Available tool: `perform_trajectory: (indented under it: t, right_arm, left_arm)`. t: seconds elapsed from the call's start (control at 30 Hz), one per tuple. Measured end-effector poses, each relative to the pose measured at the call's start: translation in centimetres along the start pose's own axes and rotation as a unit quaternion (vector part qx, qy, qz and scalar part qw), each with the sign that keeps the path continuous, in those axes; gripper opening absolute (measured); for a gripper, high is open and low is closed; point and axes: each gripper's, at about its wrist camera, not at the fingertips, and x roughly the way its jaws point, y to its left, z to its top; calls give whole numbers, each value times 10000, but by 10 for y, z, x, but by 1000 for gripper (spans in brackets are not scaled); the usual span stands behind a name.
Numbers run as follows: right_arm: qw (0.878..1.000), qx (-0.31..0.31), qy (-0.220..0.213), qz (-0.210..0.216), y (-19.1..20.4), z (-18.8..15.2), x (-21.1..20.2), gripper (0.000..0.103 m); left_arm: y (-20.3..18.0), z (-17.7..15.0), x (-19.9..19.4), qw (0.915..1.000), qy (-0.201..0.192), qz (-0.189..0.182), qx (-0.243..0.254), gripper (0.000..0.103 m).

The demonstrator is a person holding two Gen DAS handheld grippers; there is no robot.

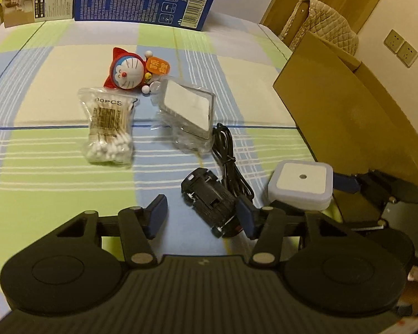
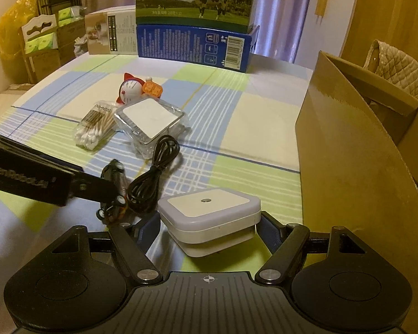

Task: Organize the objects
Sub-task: 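Grasp the white night light with the right tool while the left tool reaches the toy car, then grasp the toy race car with the left tool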

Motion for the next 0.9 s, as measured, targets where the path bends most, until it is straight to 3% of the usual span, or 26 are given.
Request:
perform_trajectory:
  t: [0.27,0.33,0.4,0.6,0.9]
  right_arm:
    - [10000,29,39,19,-3,-2,1,72]
    - [10000,23,36,35,-3,-2,1,72]
    - [10000,37,38,41,-3,-2,1,72]
    - [9999,82,33,64,-3,-1,0,72]
    - [9999,50,-28,157,5,4,-2,72]
  left_arm:
    - [3,7,15,9993,99,-75,-350,46]
    - [-1,7,15,9996,158,-53,-219,34]
    - [-3,4,15,9998,195,-22,-86,29]
    - [1,-3,4,9994,192,227,179,29]
    - [40,-7,-19,9977,-44,667,105,29]
